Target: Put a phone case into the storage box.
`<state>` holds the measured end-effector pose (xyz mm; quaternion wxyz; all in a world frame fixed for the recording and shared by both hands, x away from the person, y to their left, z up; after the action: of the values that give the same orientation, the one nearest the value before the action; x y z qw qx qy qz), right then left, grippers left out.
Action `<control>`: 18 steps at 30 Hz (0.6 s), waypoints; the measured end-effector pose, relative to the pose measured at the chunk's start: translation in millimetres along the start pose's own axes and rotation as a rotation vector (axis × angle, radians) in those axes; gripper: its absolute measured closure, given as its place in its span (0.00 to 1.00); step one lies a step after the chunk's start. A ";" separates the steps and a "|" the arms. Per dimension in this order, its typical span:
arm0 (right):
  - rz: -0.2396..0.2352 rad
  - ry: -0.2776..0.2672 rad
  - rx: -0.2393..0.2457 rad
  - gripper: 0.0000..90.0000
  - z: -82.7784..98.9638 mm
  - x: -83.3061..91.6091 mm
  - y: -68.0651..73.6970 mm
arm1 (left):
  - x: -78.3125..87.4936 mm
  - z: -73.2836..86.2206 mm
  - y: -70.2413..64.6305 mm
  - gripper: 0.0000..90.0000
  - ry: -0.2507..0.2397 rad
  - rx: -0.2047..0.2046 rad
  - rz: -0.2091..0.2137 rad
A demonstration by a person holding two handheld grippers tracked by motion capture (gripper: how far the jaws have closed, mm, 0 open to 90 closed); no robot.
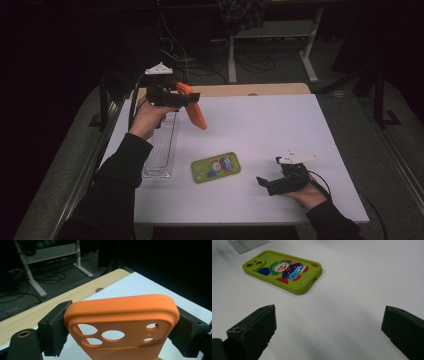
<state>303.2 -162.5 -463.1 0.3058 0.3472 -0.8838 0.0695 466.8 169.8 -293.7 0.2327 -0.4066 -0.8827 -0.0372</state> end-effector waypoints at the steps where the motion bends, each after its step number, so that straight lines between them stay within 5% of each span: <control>1: 0.000 0.002 0.007 0.00 0.9 -0.8 -0.7 | 2.4 -1.3 3.0 0.16 -0.003 -0.001 -0.011; 18: -0.012 0.017 0.016 0.00 1.4 -3.6 1.0 | 25.5 -7.6 64.7 0.16 0.033 -0.012 -0.235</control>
<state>304.0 -160.1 -466.2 0.3110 0.3542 -0.8785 0.0776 503.0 228.9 -283.6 0.2389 -0.3008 -0.9201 -0.0761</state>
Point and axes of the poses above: each handheld gripper's, and its own axes: x roughly backward along the jaws, z roughly out of its underside, y roughly to its left, the point moved 4 cm from there along -x, roughly forward along the jaws, and after that the axes turned 2 degrees about z, right-handed, at the moved point
